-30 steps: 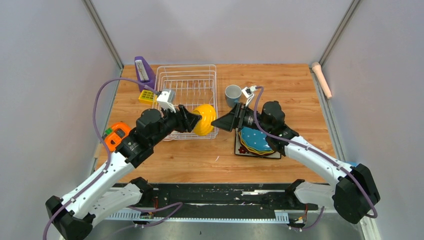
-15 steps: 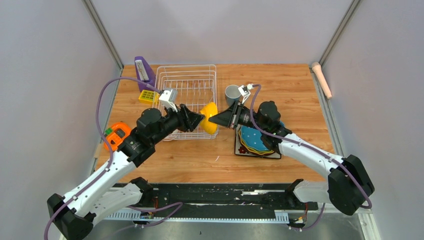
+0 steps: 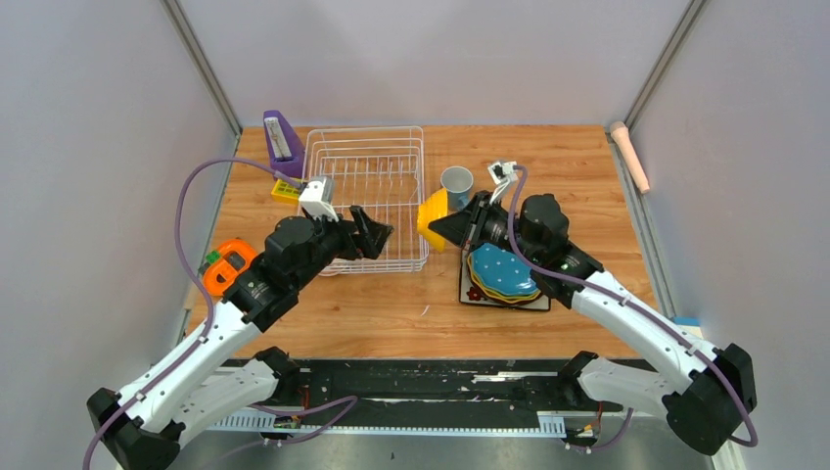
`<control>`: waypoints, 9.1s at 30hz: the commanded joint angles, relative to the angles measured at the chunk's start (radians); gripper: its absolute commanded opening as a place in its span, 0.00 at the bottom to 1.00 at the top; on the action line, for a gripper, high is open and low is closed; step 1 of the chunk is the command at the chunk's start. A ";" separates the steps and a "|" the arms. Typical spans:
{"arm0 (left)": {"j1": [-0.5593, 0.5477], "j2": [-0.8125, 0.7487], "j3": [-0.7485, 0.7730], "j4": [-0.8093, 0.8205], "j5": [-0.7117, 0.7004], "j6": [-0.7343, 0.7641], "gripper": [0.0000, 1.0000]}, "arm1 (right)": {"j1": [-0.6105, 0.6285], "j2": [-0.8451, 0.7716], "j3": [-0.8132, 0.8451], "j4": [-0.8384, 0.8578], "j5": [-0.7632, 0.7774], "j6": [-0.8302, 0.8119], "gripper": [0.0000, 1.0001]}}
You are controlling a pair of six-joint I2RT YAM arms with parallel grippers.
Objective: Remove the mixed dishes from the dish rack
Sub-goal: Pick up the bowl from the dish rack, then place the bowl at the center of the board, then pick up the bowl from the dish rack, then place the bowl at the center of the board.
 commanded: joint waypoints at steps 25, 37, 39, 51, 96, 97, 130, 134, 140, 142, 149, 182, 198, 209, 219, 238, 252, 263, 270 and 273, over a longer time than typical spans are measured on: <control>0.001 0.126 0.117 -0.410 -0.450 -0.078 1.00 | 0.533 0.086 0.062 -0.718 0.532 -0.533 0.00; 0.002 0.143 0.114 -0.433 -0.431 -0.094 1.00 | 0.645 0.379 0.161 -0.754 0.773 -0.469 0.01; 0.002 0.146 0.112 -0.433 -0.430 -0.093 1.00 | 0.645 0.409 0.169 -0.754 0.780 -0.470 0.02; 0.004 0.187 0.119 -0.438 -0.443 -0.094 1.00 | 0.647 0.510 0.213 -0.736 0.727 -0.471 0.33; 0.277 0.526 0.173 -0.331 -0.302 -0.043 0.93 | -0.002 -0.310 -0.087 -0.636 0.822 0.027 1.00; 0.277 0.533 0.177 -0.337 -0.307 -0.043 0.90 | -0.002 -0.302 -0.084 -0.637 0.818 0.018 1.00; 0.277 0.604 0.207 -0.413 -0.341 -0.066 0.50 | -0.013 -0.336 -0.117 -0.665 0.880 -0.023 1.00; 0.277 0.597 0.207 -0.412 -0.330 -0.062 0.37 | -0.013 -0.339 -0.117 -0.665 0.882 -0.024 1.00; 0.277 0.568 0.238 -0.421 -0.334 -0.040 0.22 | -0.014 -0.342 -0.115 -0.666 0.876 -0.022 1.00; 0.277 0.547 0.246 -0.419 -0.331 -0.036 0.18 | -0.014 -0.345 -0.113 -0.667 0.870 -0.022 1.00; 0.277 0.459 0.243 -0.390 -0.299 -0.017 0.12 | -0.014 -0.359 -0.107 -0.666 0.849 -0.025 1.00; 0.276 -0.012 -0.122 0.327 0.434 -0.246 0.00 | 0.024 0.035 -0.036 0.143 -0.027 0.184 0.89; 0.259 -0.018 -0.185 0.512 0.535 -0.340 0.00 | 0.079 0.165 0.004 0.367 -0.076 0.265 0.36; 0.243 -0.005 -0.143 0.365 0.494 -0.288 0.94 | 0.085 0.120 0.003 0.296 -0.047 0.167 0.00; 0.243 -0.062 -0.028 -0.121 0.048 -0.114 1.00 | 0.090 -0.037 -0.011 -0.013 0.061 -0.200 0.00; 0.244 0.012 0.022 -0.387 -0.199 -0.080 1.00 | 0.394 -0.051 0.071 -0.531 0.432 -0.633 0.00; 0.243 -0.007 0.006 -0.378 -0.190 -0.073 1.00 | 0.473 0.064 0.062 -0.622 0.504 -0.551 0.00; 0.243 -0.006 -0.002 -0.387 -0.194 -0.057 1.00 | 0.495 0.262 0.125 -0.631 0.543 -0.546 0.00; 0.243 -0.003 0.002 -0.391 -0.190 -0.053 1.00 | 0.520 0.310 0.144 -0.653 0.534 -0.552 0.03; 0.243 -0.002 -0.001 -0.382 -0.188 -0.054 1.00 | 0.528 0.329 0.151 -0.677 0.531 -0.546 0.07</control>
